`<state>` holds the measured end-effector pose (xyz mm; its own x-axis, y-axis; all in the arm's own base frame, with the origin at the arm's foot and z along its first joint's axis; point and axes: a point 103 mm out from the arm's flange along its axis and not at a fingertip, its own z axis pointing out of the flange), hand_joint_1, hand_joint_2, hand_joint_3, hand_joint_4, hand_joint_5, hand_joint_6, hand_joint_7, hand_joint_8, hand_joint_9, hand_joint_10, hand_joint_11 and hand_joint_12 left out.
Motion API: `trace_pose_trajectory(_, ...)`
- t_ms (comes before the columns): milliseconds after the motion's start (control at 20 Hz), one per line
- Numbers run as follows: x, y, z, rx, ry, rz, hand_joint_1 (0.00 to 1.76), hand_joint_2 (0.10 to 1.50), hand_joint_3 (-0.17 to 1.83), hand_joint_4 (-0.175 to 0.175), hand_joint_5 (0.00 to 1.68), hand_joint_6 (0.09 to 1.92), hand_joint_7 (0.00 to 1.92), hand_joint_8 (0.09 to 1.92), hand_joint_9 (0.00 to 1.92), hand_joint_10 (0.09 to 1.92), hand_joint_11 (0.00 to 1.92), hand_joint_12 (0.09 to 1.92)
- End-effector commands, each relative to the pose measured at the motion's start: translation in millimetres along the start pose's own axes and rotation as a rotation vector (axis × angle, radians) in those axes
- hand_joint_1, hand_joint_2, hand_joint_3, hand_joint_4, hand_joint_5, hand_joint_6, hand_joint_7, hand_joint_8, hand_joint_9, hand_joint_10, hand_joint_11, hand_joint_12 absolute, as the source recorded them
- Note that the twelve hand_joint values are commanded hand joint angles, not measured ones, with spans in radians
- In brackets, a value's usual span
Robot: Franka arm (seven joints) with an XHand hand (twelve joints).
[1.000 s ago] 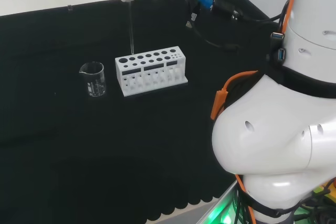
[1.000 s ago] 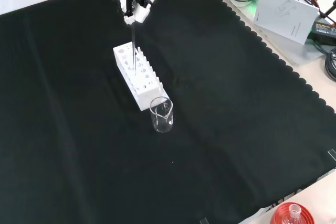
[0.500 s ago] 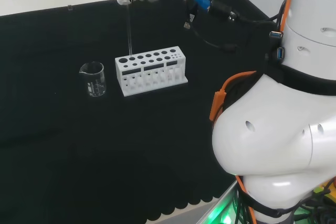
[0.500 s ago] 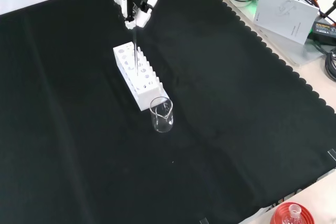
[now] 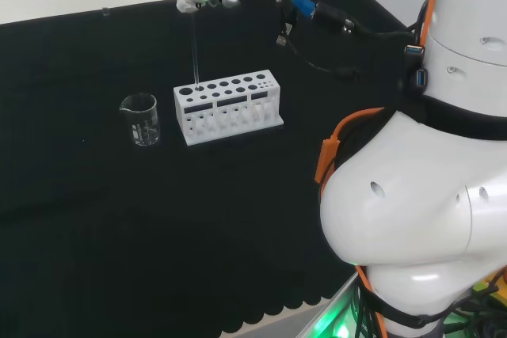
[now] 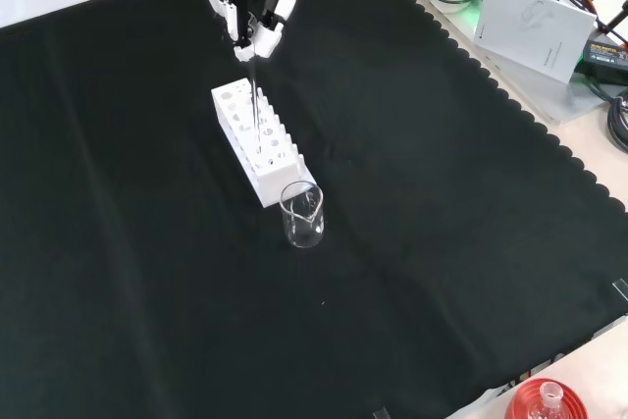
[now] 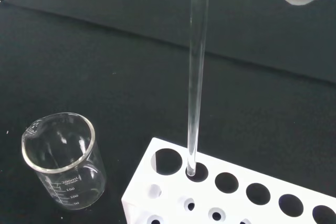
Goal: Put the glass rod back on the white test tube rack.
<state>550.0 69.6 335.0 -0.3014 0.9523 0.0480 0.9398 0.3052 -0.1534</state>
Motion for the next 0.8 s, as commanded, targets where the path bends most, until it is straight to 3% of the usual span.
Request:
trace_pose_trajectory(50, -5.1, 2.6, 4.4, 0.009, 0.009, 0.0, 1.33, 1.03, -0.17, -0.175, 1.34, 0.24, 1.64, 0.09, 1.65, 0.37, 1.62, 0.41)
trace_pose_trajectory(800, -5.9, 10.2, 25.6, 0.043, 0.004, -0.001, 1.33, 1.03, -0.17, -0.175, 1.34, 0.25, 1.64, 0.09, 1.65, 0.37, 1.62, 0.41)
